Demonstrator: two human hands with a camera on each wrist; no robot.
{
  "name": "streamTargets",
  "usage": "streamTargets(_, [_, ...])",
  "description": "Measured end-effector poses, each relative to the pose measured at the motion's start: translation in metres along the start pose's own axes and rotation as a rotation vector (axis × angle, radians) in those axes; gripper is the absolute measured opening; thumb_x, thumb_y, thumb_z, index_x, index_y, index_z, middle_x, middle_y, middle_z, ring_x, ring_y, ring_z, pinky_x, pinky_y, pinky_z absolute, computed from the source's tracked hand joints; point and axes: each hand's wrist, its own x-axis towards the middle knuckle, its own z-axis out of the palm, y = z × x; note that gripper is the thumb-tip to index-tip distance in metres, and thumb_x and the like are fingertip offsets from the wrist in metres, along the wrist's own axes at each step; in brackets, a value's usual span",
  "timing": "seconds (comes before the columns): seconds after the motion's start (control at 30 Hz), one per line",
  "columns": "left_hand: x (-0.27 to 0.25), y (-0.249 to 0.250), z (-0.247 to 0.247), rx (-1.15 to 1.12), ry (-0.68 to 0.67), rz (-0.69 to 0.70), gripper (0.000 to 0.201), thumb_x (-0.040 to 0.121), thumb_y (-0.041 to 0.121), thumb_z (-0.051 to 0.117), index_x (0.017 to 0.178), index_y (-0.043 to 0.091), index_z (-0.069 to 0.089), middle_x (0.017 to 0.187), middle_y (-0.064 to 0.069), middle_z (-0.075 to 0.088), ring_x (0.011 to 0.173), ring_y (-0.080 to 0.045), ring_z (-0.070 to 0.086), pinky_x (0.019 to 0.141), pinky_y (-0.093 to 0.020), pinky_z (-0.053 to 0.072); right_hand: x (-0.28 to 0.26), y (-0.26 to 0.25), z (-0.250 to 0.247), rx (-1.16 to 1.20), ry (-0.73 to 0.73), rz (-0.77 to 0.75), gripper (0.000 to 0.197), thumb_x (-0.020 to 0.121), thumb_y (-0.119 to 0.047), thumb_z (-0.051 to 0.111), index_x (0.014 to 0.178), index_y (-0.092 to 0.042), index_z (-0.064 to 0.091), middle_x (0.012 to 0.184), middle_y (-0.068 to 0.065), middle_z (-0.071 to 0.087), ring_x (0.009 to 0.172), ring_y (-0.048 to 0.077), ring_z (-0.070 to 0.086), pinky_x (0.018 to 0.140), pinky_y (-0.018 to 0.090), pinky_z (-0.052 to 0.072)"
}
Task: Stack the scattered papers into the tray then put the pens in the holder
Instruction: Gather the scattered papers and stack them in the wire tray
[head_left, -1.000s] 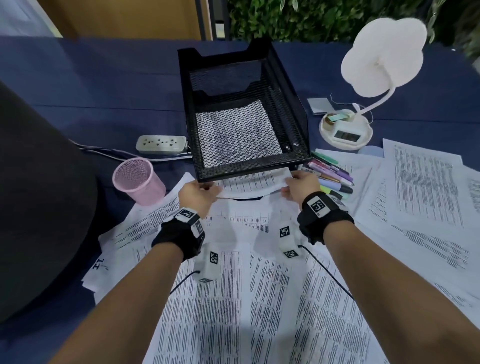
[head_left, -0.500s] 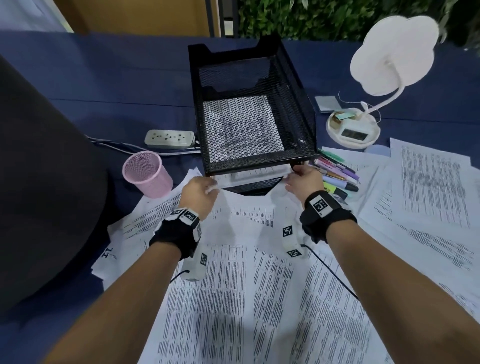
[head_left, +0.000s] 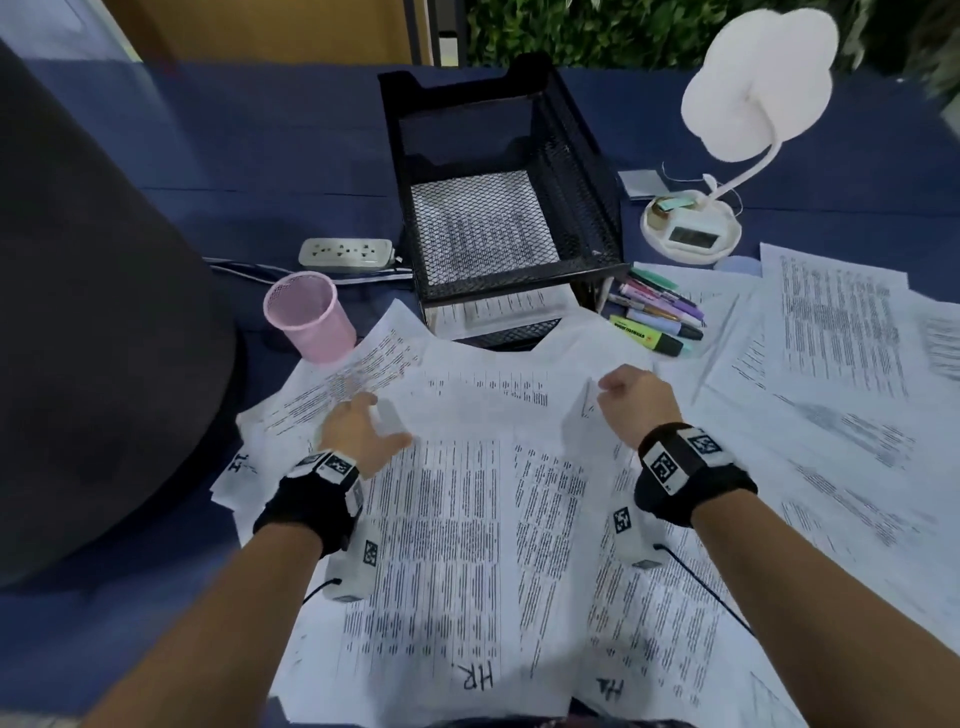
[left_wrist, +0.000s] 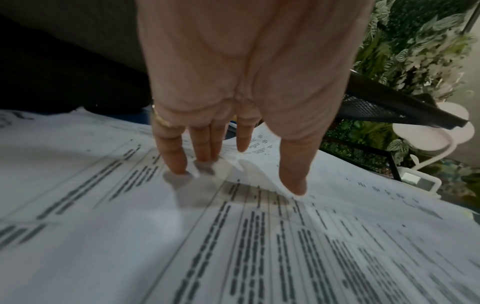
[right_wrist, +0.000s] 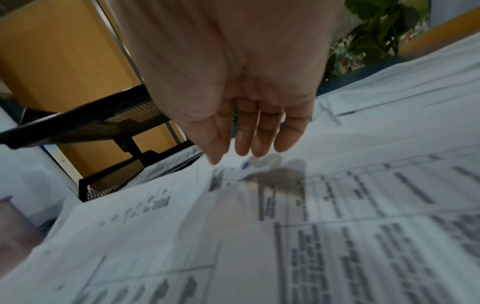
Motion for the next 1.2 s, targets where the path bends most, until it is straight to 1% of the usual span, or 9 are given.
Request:
streamTargets(0.27, [-0.011, 0.006, -0.008, 0.276, -0.047, 0.007, 0.102, 0.060, 0.060, 0.077, 0.140, 0.018, 0.031, 0.138, -0.015, 0.041, 0.126, -0.037, 0.039, 0.104, -0.046, 0.038, -0.031, 0.014, 0.006, -0.288, -0.315, -0.017, 0.077, 0.072, -0.042, 0.077, 0.132, -0.010, 0.042, 0.128, 0.009, 0.050, 0.115, 0.027, 0.051, 0.084, 0.029, 0.042])
streamTargets(0.4, [-0.014, 0.018, -0.013, 0.282, -0.051, -0.027, 0.101, 0.064, 0.049, 0.080, 0.141, 0.012, 0.026, 0.138, -0.020, 0.036, 0.127, -0.037, 0.038, 0.103, -0.042, 0.037, -0.033, 0.013, 0.012, -0.338, -0.343, -0.043, 0.046, 0.078, -0.028, 0.074, 0.116, -0.009, 0.055, 0.118, 0.011, 0.055, 0.104, 0.026, 0.053, 0.079, 0.026, 0.041])
streamTargets(0.47, [-0.009, 0.015, -0.012, 0.157, -0.022, -0.050, 0.104, 0.057, 0.044, 0.086, 0.140, 0.016, 0.028, 0.135, -0.021, 0.038, 0.123, -0.039, 0.041, 0.102, -0.045, 0.039, -0.032, 0.013, 0.015, -0.122, -0.280, -0.035, 0.019, 0.079, -0.013, 0.070, 0.093, -0.009, 0.059, 0.094, 0.010, 0.058, 0.081, 0.024, 0.052, 0.063, 0.023, 0.038])
streamTargets(0.53, [-0.005, 0.012, -0.012, 0.035, -0.033, -0.045, 0.100, 0.060, 0.033, 0.086, 0.141, 0.016, 0.029, 0.129, -0.019, 0.047, 0.119, -0.038, 0.048, 0.098, -0.045, 0.044, -0.031, 0.012, 0.017, 0.157, -0.170, -0.003, 0.015, 0.078, -0.005, 0.069, 0.081, -0.009, 0.055, 0.075, 0.007, 0.052, 0.067, 0.022, 0.049, 0.053, 0.022, 0.034])
streamTargets(0.67, [-0.008, 0.011, -0.004, -0.127, -0.117, 0.010, 0.068, 0.071, 0.022, 0.080, 0.130, 0.012, 0.048, 0.118, -0.008, 0.061, 0.105, -0.025, 0.058, 0.089, -0.033, 0.049, -0.028, 0.009, 0.020, 0.499, 0.075, 0.092, 0.018, 0.078, -0.006, 0.071, 0.082, -0.011, 0.054, 0.079, 0.009, 0.058, 0.074, 0.023, 0.055, 0.069, 0.036, 0.050])
streamTargets(0.83, [-0.010, 0.014, 0.007, -0.100, 0.020, 0.084, 0.039, 0.065, 0.034, 0.081, 0.098, 0.023, 0.062, 0.118, -0.005, 0.058, 0.107, -0.025, 0.056, 0.095, -0.041, 0.048, -0.027, 0.011, 0.023, 0.450, 0.052, 0.131, 0.018, 0.087, -0.013, 0.063, 0.102, -0.003, 0.058, 0.097, 0.013, 0.061, 0.092, 0.030, 0.060, 0.079, 0.036, 0.047])
streamTargets(0.93, [-0.001, 0.012, -0.001, 0.036, 0.082, 0.052, 0.052, 0.073, 0.036, 0.073, 0.120, 0.025, 0.051, 0.131, -0.006, 0.049, 0.121, -0.030, 0.047, 0.102, -0.049, 0.041, -0.028, 0.017, 0.025, 0.354, -0.099, 0.131, 0.045, 0.088, -0.017, 0.063, 0.126, -0.001, 0.045, 0.112, 0.013, 0.056, 0.103, 0.031, 0.056, 0.082, 0.032, 0.044])
streamTargets(1.03, [0.013, 0.009, -0.013, 0.098, 0.000, 0.007, 0.058, 0.084, 0.020, 0.063, 0.136, 0.022, 0.040, 0.137, -0.010, 0.048, 0.124, -0.035, 0.046, 0.104, -0.049, 0.039, -0.028, 0.023, 0.030, 0.395, -0.151, 0.149, 0.045, 0.081, -0.003, 0.067, 0.121, -0.002, 0.046, 0.107, 0.011, 0.054, 0.097, 0.028, 0.056, 0.087, 0.038, 0.047])
streamTargets(1.2, [0.021, 0.006, -0.018, -0.009, -0.020, 0.085, 0.030, 0.088, 0.015, 0.060, 0.117, 0.012, 0.058, 0.112, -0.008, 0.064, 0.103, -0.030, 0.058, 0.086, -0.032, 0.049, -0.022, 0.030, 0.033, 0.390, -0.148, 0.207, 0.037, 0.079, 0.000, 0.067, 0.112, -0.002, 0.052, 0.112, 0.019, 0.057, 0.100, 0.035, 0.059, 0.086, 0.042, 0.049])
